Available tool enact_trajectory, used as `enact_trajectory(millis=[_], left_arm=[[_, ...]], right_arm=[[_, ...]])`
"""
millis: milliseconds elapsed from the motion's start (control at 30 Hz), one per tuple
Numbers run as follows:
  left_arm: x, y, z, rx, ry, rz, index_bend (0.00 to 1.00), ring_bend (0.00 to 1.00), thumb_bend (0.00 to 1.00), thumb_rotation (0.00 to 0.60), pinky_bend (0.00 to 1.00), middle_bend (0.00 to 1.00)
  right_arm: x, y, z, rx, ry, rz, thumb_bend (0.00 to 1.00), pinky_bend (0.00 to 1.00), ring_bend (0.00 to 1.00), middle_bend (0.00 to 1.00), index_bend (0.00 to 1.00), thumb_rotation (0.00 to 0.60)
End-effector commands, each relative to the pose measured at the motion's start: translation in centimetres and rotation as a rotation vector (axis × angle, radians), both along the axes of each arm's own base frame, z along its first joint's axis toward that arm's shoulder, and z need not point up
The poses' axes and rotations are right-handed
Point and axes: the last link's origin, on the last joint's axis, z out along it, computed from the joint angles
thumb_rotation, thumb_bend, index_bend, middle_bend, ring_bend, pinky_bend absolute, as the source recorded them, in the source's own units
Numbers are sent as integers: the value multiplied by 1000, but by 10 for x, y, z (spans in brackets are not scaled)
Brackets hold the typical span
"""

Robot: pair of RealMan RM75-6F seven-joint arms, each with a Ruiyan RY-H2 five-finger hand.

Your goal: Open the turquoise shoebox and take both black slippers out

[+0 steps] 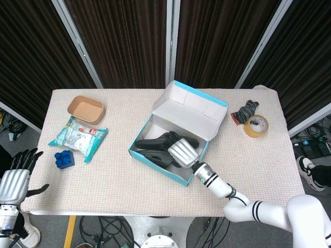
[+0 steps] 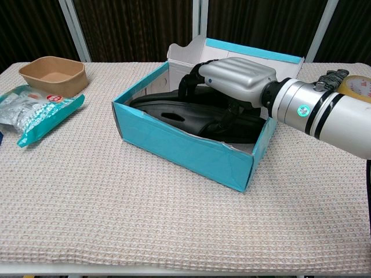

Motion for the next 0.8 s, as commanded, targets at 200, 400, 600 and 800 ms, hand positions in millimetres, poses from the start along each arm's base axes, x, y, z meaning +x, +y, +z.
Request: enact_trajectory(millis=[200,400,600,800], left_arm=[[0,0,-1,-1,-3,-4,102,0,112,600,32,40],[4,5,-1,-2,6,-35,102,0,112,600,32,40],[12,20,2,-6,23,-94,102,0,112,600,32,40],[27,41,4,-27,8,-161,102,0,112,600,34,40]], right_arm=[[2,5,-11,-3,27,26,227,92,110,387,351,600],[-2,3,-8,-68,7,59,478,92,231,574,616,600],[-2,-6,17,-85,-73,85,527,91,255,608,671,600],[0,-14,44,-141,-115,99,526,91,255,602,672,600]])
